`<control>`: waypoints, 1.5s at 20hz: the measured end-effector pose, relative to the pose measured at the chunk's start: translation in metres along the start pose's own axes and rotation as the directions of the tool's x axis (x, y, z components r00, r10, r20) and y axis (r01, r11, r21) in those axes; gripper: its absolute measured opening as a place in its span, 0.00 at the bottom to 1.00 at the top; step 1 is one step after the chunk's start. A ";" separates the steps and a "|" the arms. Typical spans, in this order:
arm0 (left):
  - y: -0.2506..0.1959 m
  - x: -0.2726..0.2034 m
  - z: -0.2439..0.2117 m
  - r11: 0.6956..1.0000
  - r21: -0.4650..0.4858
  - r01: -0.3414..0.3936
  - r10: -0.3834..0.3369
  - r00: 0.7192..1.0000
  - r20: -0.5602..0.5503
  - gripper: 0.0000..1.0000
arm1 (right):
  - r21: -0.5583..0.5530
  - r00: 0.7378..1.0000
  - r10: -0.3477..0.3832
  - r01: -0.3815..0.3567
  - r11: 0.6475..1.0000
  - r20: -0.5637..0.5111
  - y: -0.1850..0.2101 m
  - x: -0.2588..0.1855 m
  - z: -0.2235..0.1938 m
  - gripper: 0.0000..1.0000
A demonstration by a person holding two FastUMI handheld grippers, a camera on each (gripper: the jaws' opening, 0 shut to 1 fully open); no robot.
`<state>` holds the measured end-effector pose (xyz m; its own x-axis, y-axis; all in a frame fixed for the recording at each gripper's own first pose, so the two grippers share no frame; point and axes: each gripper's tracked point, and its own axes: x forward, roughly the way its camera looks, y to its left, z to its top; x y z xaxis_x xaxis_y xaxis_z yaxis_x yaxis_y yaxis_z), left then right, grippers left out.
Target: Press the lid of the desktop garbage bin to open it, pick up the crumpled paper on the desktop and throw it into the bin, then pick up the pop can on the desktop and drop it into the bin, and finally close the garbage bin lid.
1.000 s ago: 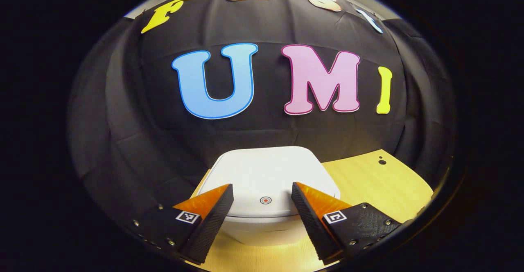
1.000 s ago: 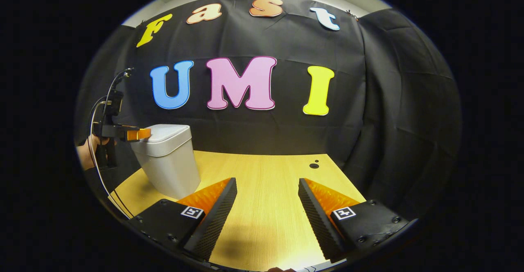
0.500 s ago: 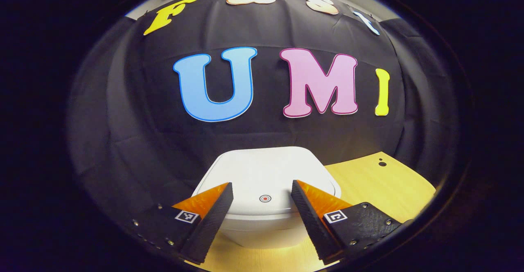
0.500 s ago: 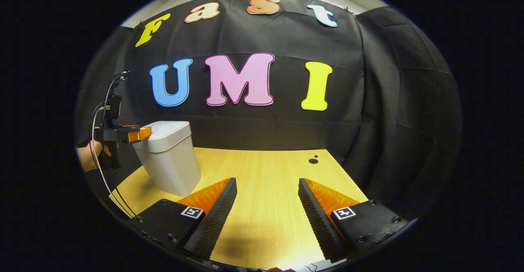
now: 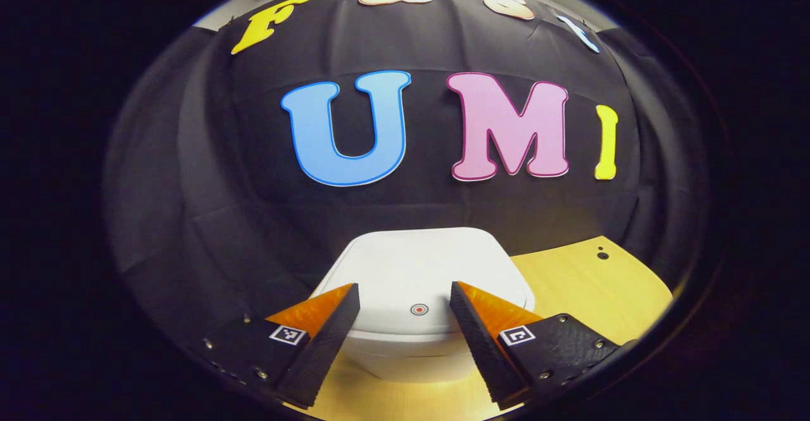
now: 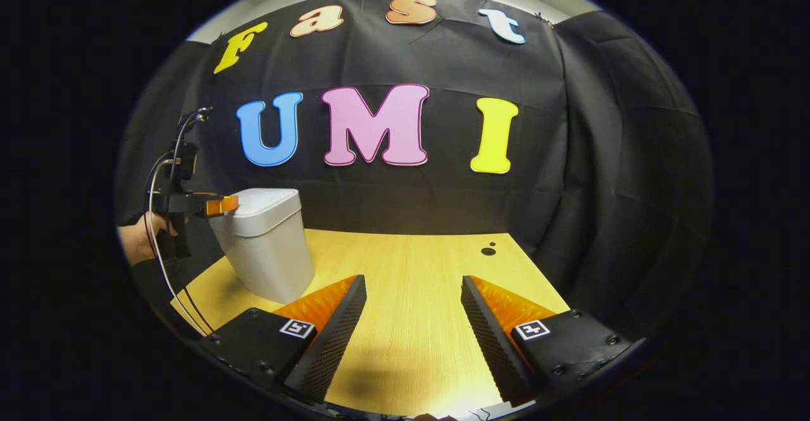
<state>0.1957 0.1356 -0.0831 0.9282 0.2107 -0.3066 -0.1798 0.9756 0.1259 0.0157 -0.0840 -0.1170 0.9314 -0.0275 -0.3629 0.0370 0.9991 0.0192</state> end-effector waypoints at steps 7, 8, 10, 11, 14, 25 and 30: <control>-0.025 -0.075 0.073 0.998 -0.054 0.030 -0.019 0.979 0.202 0.95 | -0.020 0.998 0.043 -0.042 0.999 0.044 0.008 0.010 0.019 0.98; -0.031 -0.087 0.079 0.997 -0.074 0.027 -0.010 0.976 0.216 0.95 | -0.016 0.997 0.058 -0.057 0.998 0.048 0.010 0.012 0.022 0.98; -0.047 -0.109 0.085 0.994 -0.108 0.032 -0.007 0.974 0.228 0.95 | -0.008 0.994 0.099 -0.098 0.995 0.055 0.017 0.017 0.029 0.98; -0.056 -0.121 0.087 0.992 -0.117 0.038 -0.010 0.971 0.239 0.95 | -0.010 0.991 0.121 -0.121 0.993 0.062 0.020 0.019 0.034 0.98; -0.082 -0.154 0.078 0.993 -0.110 0.039 -0.012 0.971 0.239 0.94 | -0.016 0.977 0.198 -0.198 0.980 0.077 0.028 0.022 0.043 0.98; -0.115 -0.223 0.036 0.985 -0.112 0.132 -0.108 0.974 0.200 0.94 | 0.002 0.970 0.214 -0.215 0.977 0.118 0.059 -0.003 0.049 0.98; -0.103 -0.229 0.032 0.973 -0.139 0.183 -0.149 0.963 0.226 0.94 | -0.029 0.972 0.178 -0.176 0.984 0.155 0.068 -0.024 0.043 0.98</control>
<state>0.0115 -0.0148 0.0043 0.9939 0.0440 -0.1008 -0.0507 0.9966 -0.0646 0.0110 -0.0167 -0.0670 0.9678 0.1462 -0.2051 -0.1377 0.9889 0.0555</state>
